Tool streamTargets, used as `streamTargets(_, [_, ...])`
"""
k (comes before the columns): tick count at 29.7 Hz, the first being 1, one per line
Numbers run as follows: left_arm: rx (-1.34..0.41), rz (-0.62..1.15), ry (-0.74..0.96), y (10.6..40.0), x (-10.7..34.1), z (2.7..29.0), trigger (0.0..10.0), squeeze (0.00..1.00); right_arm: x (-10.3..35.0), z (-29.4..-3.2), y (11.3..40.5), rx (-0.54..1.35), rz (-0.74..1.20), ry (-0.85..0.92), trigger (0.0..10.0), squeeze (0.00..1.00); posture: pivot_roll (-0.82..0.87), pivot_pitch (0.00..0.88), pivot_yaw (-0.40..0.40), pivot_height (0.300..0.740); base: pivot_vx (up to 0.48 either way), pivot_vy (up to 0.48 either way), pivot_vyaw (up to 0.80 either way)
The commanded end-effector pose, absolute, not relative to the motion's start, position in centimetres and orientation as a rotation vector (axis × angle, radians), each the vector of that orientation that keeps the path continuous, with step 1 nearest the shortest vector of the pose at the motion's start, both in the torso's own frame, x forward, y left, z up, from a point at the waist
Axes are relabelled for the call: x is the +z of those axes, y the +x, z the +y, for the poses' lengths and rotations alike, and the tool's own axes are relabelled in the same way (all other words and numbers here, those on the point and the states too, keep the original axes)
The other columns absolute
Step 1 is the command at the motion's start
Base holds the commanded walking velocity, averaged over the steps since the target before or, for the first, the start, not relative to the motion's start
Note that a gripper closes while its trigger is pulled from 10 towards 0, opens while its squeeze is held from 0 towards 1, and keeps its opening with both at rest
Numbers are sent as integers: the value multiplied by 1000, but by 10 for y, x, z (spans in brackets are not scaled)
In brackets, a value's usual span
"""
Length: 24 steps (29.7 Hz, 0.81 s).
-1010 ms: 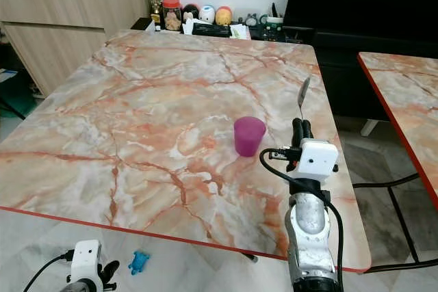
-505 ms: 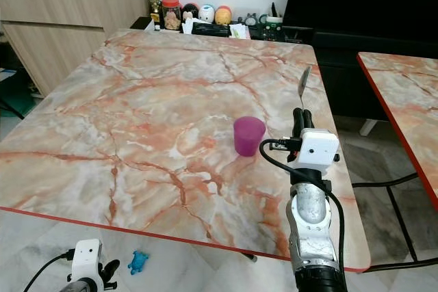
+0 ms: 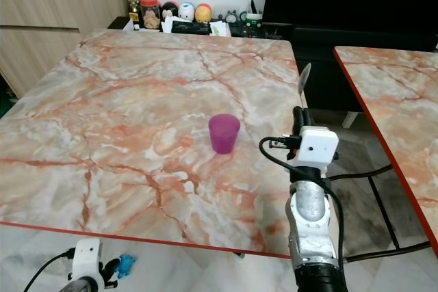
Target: Setting the table
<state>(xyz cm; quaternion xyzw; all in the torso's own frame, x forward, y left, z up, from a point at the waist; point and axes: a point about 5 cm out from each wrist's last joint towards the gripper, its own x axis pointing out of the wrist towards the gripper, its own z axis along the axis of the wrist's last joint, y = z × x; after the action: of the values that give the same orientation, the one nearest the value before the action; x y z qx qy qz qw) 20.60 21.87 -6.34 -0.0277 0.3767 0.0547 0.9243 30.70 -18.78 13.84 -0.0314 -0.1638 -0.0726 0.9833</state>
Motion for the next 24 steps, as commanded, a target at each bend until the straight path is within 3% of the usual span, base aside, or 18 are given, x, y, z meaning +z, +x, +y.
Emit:
streamTargets(1, [116,783,-53,203,-65,219,10000,0,141,-184,310,-134,-331,-55,10000,0,107,0,-40,740,0,-360,0])
streamTargets(16, [115,785,-57,202,-66,218,10000,0,142,-185,312,-137,-331,-55,10000,0,106,0,-41,740,0,-357,0])
streamTargets(24, [117,786,-59,202,-66,218,10000,0,143,-185,312,-132,-336,-54,10000,0,105,0,-41,740,0,-356,-345])
